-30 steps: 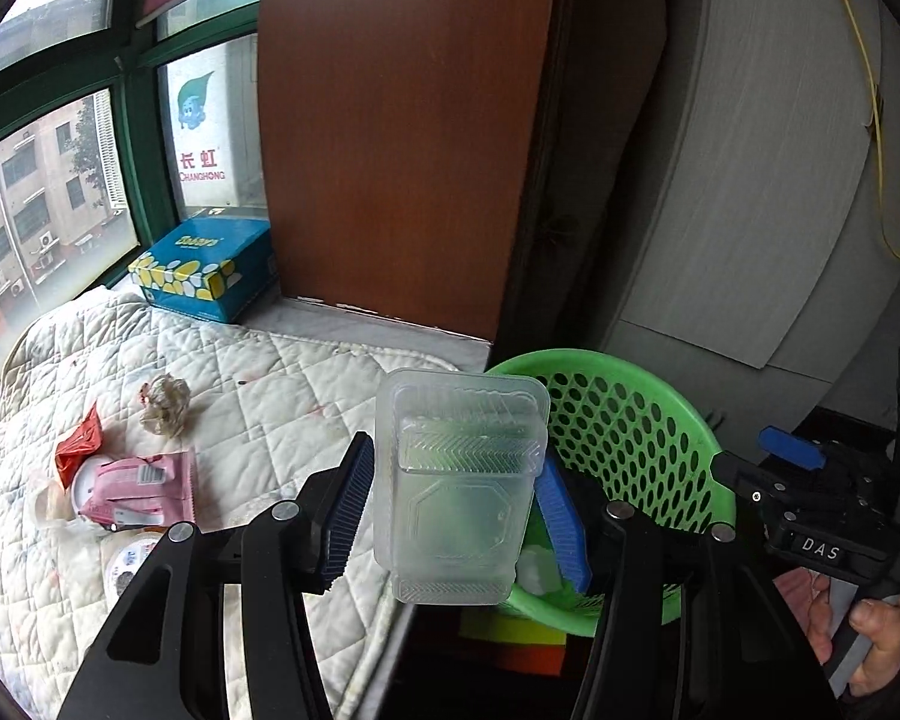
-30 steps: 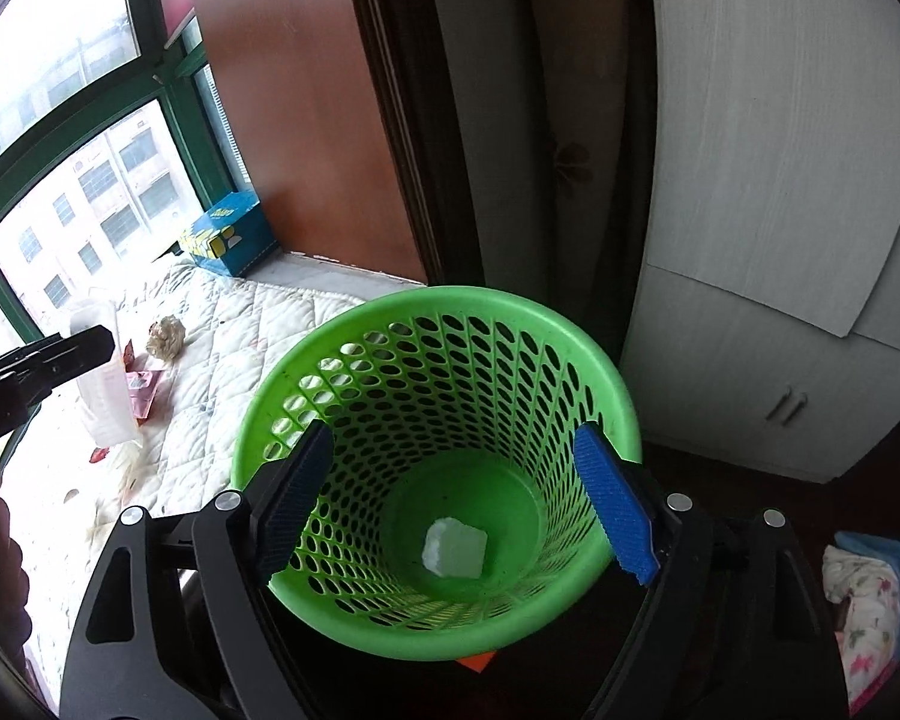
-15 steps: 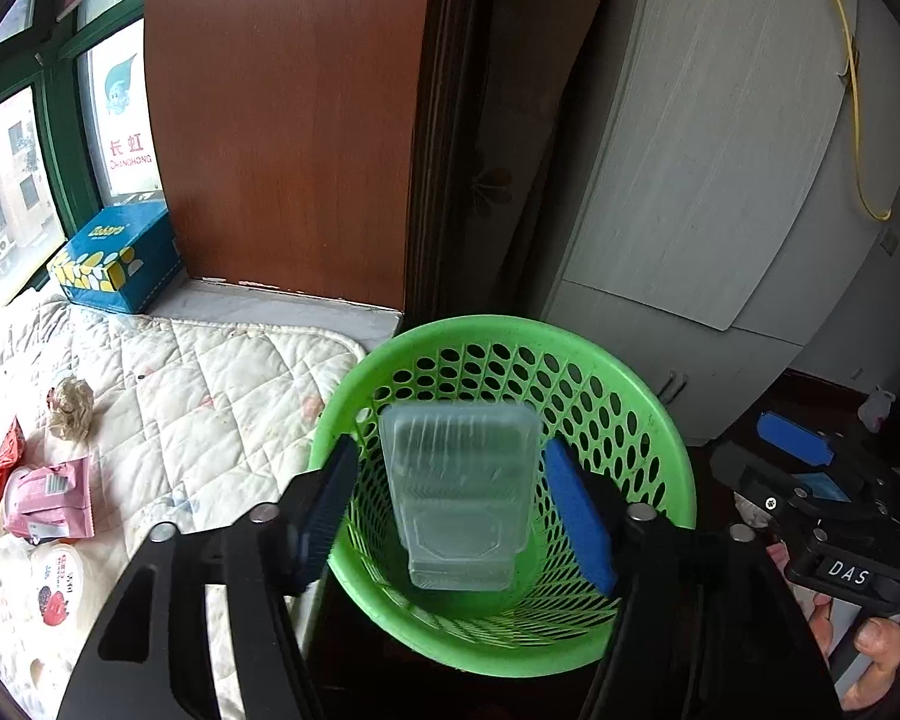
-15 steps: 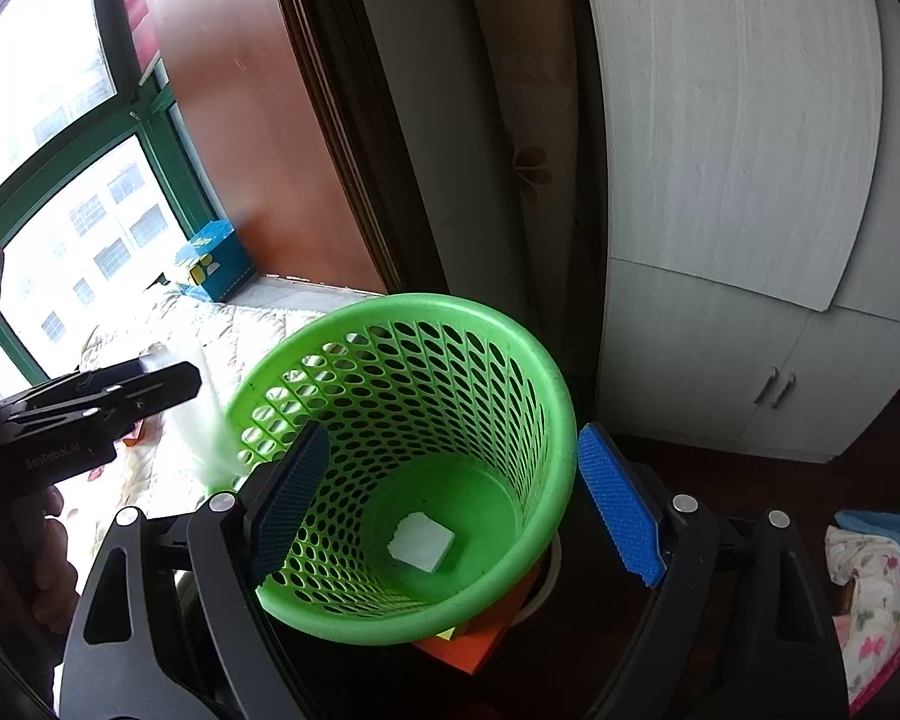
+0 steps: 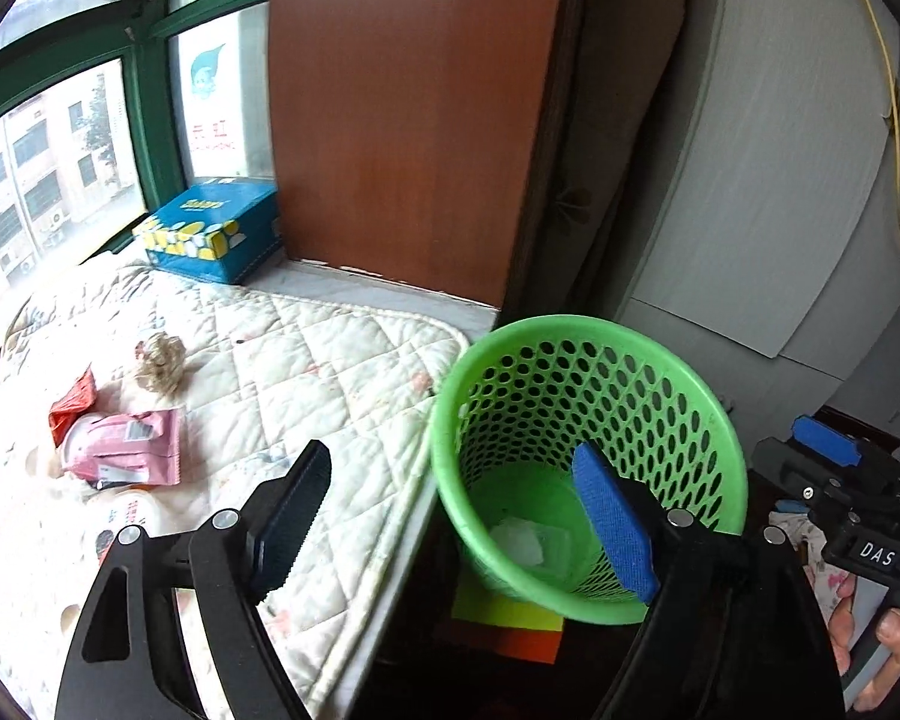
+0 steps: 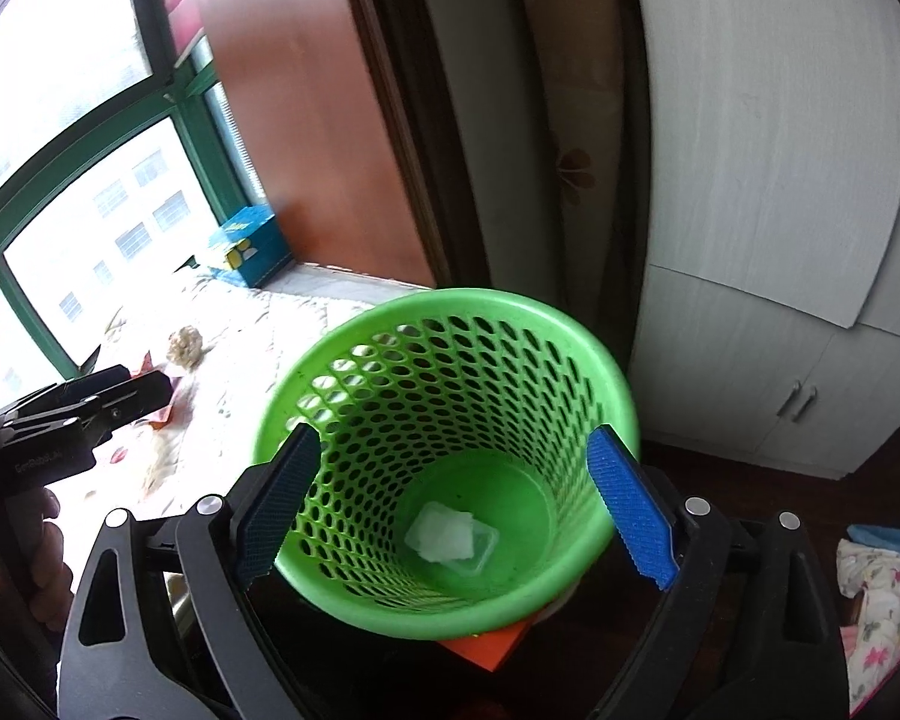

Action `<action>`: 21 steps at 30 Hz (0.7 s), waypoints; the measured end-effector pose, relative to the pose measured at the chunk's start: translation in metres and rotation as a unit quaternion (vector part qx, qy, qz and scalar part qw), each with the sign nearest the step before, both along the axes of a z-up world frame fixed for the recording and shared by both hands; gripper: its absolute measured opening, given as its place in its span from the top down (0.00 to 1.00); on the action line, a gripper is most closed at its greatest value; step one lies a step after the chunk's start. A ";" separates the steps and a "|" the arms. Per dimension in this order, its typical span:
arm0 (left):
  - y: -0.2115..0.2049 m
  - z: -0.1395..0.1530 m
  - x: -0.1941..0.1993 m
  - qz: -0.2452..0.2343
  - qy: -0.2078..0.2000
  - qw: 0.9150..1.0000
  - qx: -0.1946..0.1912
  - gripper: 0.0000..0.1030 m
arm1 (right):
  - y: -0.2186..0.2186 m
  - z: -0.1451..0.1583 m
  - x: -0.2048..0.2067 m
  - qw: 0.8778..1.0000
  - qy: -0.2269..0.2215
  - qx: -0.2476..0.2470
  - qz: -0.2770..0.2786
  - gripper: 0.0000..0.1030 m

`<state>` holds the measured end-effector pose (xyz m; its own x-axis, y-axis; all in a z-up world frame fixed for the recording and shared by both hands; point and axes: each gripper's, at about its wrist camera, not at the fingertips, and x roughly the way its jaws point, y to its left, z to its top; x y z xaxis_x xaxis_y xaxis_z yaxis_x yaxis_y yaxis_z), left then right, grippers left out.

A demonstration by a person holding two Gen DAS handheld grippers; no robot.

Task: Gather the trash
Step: 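Carry the clear container over the green basket and open the left tool, then move the left tool to the round printed-label tub and close on it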

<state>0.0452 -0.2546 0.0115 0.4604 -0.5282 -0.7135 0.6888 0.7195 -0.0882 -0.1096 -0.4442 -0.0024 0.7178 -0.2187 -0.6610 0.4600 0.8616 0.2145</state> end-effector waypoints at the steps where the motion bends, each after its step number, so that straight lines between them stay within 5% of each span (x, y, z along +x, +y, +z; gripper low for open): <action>1: 0.010 0.000 0.002 0.010 -0.002 1.000 0.000 0.22 | 0.004 0.001 0.004 1.000 -0.001 -0.001 0.006 0.12; 9: 0.101 -0.012 0.020 0.111 -0.004 0.993 0.027 0.18 | 0.046 0.009 0.042 0.998 -0.003 -0.012 0.068 0.10; 21: 0.237 -0.075 0.062 0.233 0.044 0.969 0.076 0.17 | 0.109 0.007 0.091 0.990 0.006 -0.014 0.143 0.09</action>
